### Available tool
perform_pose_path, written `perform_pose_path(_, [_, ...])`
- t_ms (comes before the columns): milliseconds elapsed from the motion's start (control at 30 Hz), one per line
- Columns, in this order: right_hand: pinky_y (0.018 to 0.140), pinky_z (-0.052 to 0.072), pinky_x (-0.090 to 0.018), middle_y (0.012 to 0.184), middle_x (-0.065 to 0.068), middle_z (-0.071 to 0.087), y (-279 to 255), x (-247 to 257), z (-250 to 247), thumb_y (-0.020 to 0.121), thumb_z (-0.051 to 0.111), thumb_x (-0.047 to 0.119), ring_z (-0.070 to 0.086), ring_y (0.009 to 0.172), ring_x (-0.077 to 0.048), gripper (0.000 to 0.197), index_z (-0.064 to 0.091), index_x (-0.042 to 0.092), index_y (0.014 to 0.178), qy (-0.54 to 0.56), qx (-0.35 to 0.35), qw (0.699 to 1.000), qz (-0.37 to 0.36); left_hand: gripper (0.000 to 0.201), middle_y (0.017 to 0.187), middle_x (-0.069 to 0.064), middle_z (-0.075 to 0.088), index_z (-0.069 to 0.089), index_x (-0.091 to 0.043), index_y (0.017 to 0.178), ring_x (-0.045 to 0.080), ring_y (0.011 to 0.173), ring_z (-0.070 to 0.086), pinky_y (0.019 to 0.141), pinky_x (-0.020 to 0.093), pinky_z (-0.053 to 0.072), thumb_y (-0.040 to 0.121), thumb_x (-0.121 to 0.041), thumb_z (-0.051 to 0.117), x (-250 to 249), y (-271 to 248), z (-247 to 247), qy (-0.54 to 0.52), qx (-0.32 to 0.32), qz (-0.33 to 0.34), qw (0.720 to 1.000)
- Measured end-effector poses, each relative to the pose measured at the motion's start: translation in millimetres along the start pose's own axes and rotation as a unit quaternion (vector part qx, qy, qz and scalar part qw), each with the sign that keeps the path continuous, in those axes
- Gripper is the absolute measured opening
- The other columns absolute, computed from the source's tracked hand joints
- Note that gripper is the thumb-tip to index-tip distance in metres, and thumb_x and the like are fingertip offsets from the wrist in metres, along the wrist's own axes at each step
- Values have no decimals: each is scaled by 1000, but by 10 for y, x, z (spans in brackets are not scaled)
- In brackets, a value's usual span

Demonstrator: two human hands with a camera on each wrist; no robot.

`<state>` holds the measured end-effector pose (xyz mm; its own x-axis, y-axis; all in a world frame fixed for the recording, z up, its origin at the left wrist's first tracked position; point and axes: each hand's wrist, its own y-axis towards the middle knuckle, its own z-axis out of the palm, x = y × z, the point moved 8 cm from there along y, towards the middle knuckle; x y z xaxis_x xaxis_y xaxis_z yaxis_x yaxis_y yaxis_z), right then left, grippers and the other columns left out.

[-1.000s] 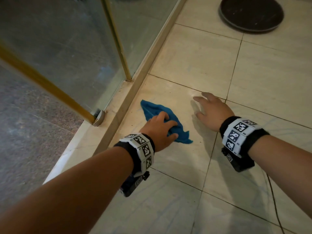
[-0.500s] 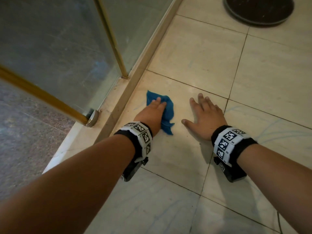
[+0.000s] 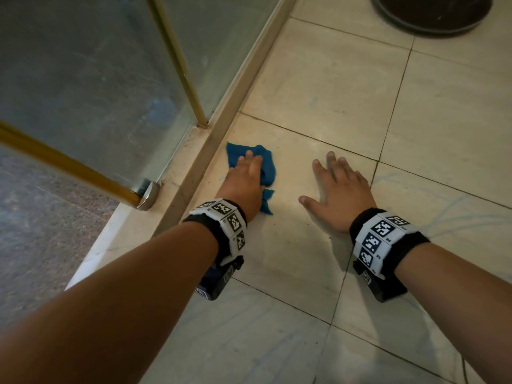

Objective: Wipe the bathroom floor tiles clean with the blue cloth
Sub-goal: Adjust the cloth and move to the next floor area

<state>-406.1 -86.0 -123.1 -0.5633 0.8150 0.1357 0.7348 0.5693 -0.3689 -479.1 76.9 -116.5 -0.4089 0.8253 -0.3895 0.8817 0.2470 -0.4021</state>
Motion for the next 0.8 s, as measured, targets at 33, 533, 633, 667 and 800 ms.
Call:
perform_pose_path(33, [117, 6, -46, 158, -4, -9, 3, -3, 1, 87, 33, 66, -3, 146, -25, 82, -1, 26, 150, 0, -2, 1000, 1, 68, 161, 13, -1, 7, -14, 154, 28, 148, 6, 118, 36, 10, 99, -11, 47, -100, -21, 84, 30, 22, 27, 999])
perform_pose_path(533, [117, 5, -45, 158, -3, -10, 11, 1, 15, 87, 33, 66, -5, 145, -24, 81, -1, 27, 150, 7, 5, 1000, 11, 62, 160, 14, -14, 7, -37, 153, 34, 148, -7, 121, 44, 6, 101, -40, 40, -165, -253, 200, 126, 87, 65, 986])
perform_pose_path(633, [117, 4, -45, 158, -3, -12, 14, 1, 19, 88, 32, 66, -6, 145, -24, 81, -4, 26, 150, 0, 18, 1000, 10, 60, 161, 10, -12, 7, -35, 153, 29, 148, -5, 121, 42, 5, 102, -36, 38, -240, -403, 360, 137, 96, 103, 980])
perform_pose_path(667, [117, 5, -45, 158, -3, -12, 13, 1, 17, 88, 32, 66, -6, 145, -24, 82, -4, 26, 150, -1, 22, 1000, 10, 60, 161, 10, -12, 6, -34, 154, 28, 149, -5, 120, 41, 5, 103, -33, 37, -157, -403, 330, 124, 87, 79, 985])
perform_pose_path(800, [117, 6, -45, 158, -4, -11, 12, 3, 5, 88, 33, 64, -5, 145, -25, 81, -3, 25, 150, -5, 32, 999, 7, 61, 160, 9, -18, -2, -34, 153, 28, 148, -8, 121, 39, 7, 104, -32, 33, 391, -436, 99, 46, 67, -65, 995])
